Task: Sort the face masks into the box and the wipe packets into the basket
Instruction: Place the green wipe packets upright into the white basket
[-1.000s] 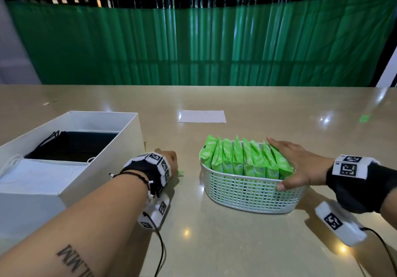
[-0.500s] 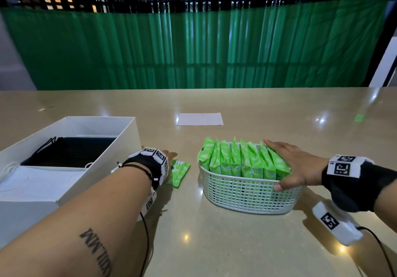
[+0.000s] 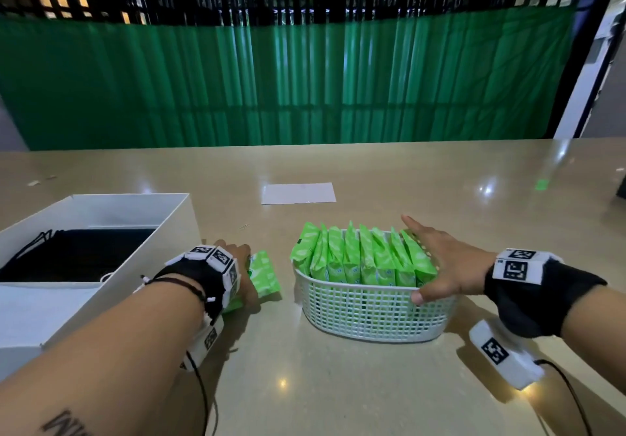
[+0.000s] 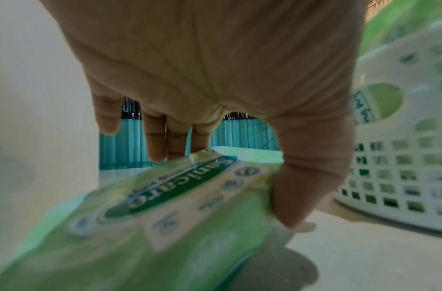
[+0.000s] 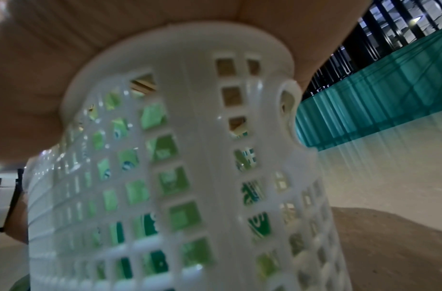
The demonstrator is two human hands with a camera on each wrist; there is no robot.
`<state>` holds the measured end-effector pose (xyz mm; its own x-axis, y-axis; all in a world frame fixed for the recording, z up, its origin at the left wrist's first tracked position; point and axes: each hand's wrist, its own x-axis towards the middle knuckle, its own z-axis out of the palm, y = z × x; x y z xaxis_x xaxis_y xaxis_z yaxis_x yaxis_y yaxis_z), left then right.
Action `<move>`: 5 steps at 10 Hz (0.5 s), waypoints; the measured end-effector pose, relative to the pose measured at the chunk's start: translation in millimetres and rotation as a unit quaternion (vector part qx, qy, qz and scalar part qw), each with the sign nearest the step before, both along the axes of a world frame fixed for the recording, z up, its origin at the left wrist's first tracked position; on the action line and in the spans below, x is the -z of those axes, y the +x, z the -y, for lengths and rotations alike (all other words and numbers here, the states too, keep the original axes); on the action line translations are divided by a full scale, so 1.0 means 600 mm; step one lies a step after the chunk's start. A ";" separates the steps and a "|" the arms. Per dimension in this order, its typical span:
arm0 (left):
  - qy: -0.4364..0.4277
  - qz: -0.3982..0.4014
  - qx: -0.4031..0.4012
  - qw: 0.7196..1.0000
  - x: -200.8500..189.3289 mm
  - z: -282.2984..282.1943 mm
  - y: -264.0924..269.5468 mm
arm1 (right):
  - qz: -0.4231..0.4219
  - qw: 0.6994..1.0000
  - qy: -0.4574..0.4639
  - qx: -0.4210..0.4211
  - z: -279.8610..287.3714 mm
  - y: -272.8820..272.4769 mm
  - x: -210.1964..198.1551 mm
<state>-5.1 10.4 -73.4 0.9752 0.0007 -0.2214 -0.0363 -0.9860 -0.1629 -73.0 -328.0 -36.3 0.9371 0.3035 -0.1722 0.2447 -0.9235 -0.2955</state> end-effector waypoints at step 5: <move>-0.465 0.240 -0.049 0.851 -0.176 0.044 -0.108 | -0.020 0.975 0.213 0.061 0.049 -0.007 -0.022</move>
<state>-70.2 -15.9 32.1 0.9590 0.1293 0.2521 -0.0951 -0.6914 0.7162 -77.2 -357.7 -23.1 0.9661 0.2413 -0.0920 0.1207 -0.7368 -0.6652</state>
